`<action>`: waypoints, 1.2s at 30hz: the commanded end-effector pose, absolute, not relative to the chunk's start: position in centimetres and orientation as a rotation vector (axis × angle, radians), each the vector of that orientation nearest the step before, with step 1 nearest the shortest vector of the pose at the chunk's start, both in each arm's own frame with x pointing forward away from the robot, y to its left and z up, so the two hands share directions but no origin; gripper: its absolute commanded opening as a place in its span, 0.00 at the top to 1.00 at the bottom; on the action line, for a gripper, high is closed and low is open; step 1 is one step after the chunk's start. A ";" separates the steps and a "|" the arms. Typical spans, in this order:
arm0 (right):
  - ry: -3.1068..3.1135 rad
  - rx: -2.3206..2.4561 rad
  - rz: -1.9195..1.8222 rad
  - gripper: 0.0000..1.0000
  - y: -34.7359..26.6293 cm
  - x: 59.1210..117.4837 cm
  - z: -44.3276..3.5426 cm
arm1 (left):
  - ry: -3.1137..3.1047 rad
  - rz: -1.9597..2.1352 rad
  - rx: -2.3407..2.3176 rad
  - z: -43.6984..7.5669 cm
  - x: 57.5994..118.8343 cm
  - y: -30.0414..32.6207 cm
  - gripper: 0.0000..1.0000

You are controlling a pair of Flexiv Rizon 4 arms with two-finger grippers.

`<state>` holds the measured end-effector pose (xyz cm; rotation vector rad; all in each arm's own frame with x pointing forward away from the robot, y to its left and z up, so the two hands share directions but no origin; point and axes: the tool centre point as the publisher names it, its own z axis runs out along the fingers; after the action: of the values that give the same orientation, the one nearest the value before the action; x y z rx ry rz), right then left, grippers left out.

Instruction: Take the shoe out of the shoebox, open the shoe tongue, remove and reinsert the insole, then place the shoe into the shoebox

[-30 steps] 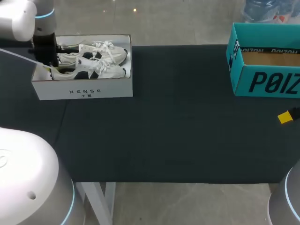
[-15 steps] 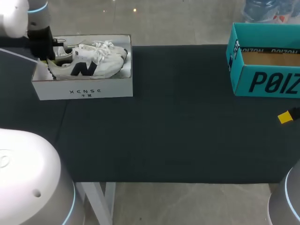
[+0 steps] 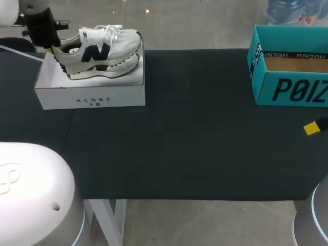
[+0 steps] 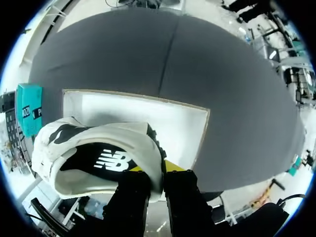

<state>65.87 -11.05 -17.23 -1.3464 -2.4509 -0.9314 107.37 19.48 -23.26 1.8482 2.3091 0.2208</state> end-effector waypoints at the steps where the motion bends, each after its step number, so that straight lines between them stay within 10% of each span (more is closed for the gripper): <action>1: -2.451 -1.347 -0.930 0.00 -11.1 65.8 -17.3 | 2.244 0.274 1.853 -19.1 104.0 17.6 1.00; 36: -2.451 -1.347 -0.930 0.00 -11.1 65.8 -17.3 | 2.091 0.247 2.113 -25.2 87.4 -9.5 1.00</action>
<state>65.86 -11.05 -17.22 -1.3463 -2.4511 -0.9311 87.51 -7.48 -24.28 2.1166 2.0807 0.2037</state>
